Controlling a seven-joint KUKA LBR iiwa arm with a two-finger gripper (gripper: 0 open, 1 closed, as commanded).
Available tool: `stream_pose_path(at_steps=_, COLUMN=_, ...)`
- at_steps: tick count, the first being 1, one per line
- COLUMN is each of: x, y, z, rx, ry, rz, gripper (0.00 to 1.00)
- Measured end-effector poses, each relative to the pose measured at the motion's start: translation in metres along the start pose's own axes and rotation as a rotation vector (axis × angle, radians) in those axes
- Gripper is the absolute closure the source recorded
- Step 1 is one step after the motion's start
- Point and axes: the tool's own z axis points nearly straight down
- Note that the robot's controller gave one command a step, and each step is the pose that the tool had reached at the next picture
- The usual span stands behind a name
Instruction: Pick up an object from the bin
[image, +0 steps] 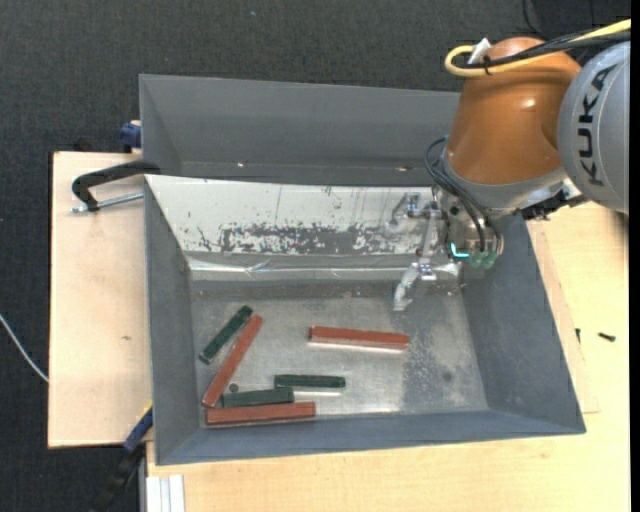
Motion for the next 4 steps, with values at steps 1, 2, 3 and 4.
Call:
stream_pose_path(at_steps=1, x=-0.001, y=0.000, z=-0.004, rx=0.000, ry=-0.008, rz=0.000, gripper=0.00)
stream_pose_path(at_steps=2, x=0.003, y=0.007, z=0.040, rx=0.000, ry=-0.015, rz=0.009, gripper=0.00)
stream_pose_path(at_steps=3, x=0.016, y=0.004, z=0.087, rx=-0.001, ry=-0.009, rz=0.021, gripper=0.00)
stream_pose_path(at_steps=4, x=0.034, y=0.024, z=0.150, rx=-0.001, ry=-0.001, rz=-0.053, gripper=1.00)
